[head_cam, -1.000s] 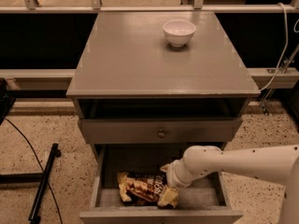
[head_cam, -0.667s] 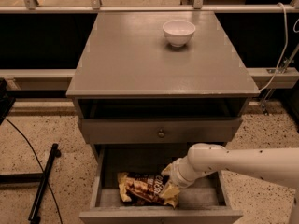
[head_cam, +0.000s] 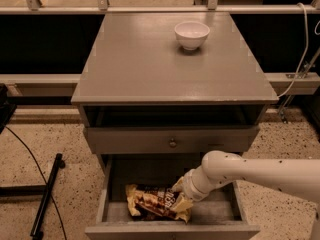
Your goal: Pick brown chip bag from middle drawer and place on counter
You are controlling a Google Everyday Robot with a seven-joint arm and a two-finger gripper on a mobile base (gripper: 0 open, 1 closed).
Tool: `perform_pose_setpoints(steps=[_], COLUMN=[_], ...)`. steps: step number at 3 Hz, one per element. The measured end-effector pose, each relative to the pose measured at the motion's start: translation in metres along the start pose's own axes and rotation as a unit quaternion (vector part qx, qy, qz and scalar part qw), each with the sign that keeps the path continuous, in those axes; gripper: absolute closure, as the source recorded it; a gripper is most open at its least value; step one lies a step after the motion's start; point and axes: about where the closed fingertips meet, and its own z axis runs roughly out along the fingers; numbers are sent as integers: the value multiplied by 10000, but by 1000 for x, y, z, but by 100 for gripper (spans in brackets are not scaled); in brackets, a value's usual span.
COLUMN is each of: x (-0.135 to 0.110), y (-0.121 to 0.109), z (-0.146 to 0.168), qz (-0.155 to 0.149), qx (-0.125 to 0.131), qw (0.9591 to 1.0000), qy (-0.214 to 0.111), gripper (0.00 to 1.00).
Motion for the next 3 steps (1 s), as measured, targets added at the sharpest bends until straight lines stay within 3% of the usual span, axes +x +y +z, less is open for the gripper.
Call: perform_pose_setpoints(steps=[2, 3], x=[-2, 5], y=[7, 7], z=[22, 26], qz=[-351, -379], qx=[-443, -489], qw=[9983, 9981], qy=[-102, -78], gripper=[40, 43])
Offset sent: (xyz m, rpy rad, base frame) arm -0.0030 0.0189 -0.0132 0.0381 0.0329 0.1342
